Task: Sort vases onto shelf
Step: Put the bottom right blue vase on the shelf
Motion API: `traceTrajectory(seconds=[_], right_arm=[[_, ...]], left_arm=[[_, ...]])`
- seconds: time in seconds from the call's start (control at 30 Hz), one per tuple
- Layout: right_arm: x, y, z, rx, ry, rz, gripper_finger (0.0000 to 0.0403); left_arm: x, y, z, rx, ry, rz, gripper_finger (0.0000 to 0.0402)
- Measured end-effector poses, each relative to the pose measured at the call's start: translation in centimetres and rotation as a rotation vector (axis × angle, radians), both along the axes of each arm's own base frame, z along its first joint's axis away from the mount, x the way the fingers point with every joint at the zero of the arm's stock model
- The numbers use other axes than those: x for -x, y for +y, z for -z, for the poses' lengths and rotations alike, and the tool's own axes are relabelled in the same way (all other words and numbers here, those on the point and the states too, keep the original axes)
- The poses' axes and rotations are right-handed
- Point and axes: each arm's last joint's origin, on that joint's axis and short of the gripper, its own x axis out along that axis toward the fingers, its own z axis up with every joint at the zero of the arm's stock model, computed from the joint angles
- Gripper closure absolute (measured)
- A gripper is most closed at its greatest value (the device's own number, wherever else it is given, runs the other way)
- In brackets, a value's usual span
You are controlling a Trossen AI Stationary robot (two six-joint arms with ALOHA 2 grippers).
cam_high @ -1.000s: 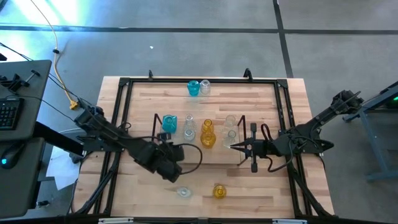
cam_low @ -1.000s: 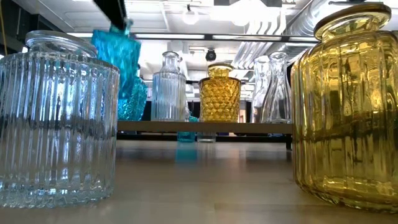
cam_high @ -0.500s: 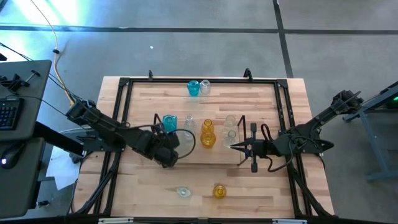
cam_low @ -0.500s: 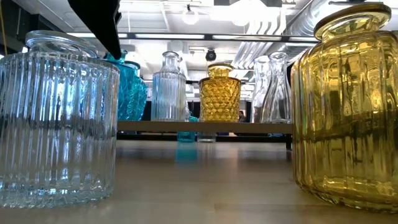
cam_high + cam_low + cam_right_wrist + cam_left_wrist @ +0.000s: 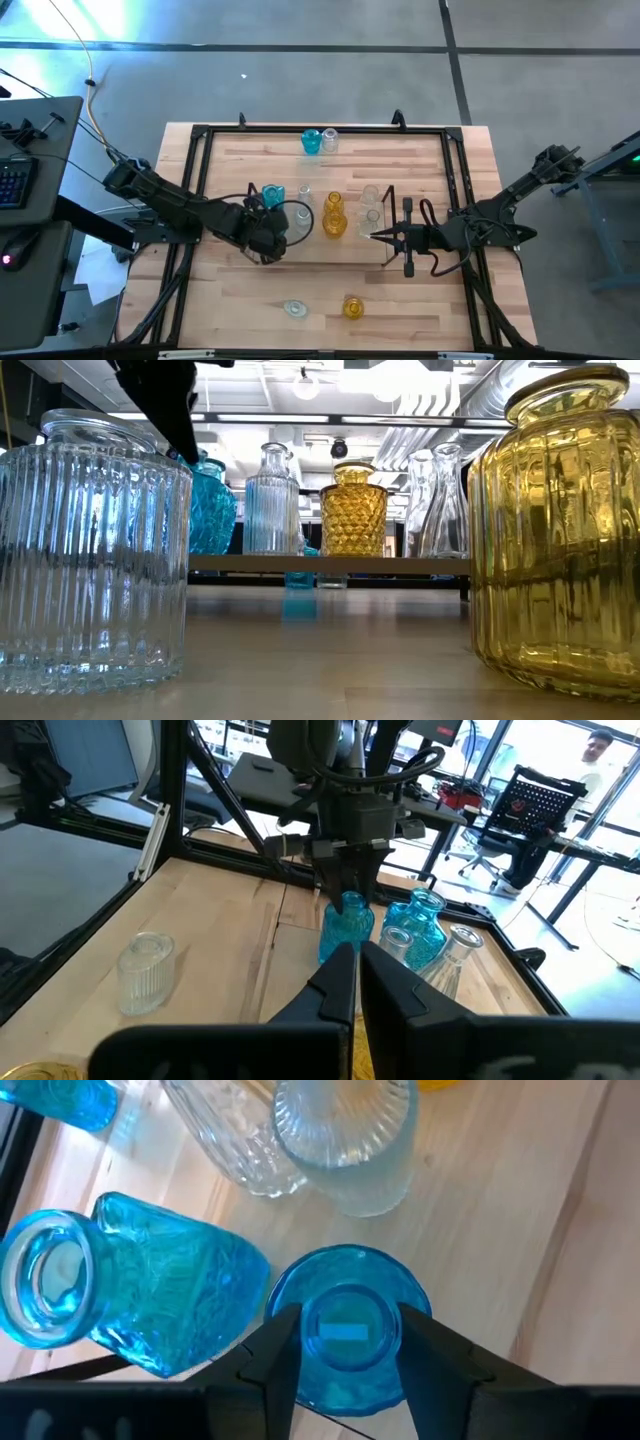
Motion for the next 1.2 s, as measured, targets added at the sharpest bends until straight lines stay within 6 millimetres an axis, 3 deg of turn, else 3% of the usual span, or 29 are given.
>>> traceTrajectory(seconds=[0.23,0.43,0.67,0.8,0.97,1.2], right_arm=[[0.0,0.0,0.0,0.0,0.0,0.0,0.0403],[0.0,0.0,0.0,0.0,0.001,0.0,0.0403],[0.0,0.0,0.0,0.0,0.0,0.0,0.0403],[0.0,0.0,0.0,0.0,0.0,0.0,0.0403],[0.0,0.0,0.0,0.0,0.0,0.0,0.0403],[0.0,0.0,0.0,-0.018,0.0,0.003,0.0403]], left_arm=[[0.1,0.0,-0.3,0.0,-0.005,0.009,0.0226],[0.1,0.1,-0.4,-0.018,0.009,0.036,0.0217],[-0.1,0.2,-3.5,-0.052,0.008,0.086,0.0216],[-0.4,-0.6,-4.6,0.041,-0.02,0.154,0.0221],[-1.2,-2.4,-3.2,0.129,0.034,0.234,0.0262],[-3.2,-4.1,1.1,0.072,0.175,0.279,0.034]])
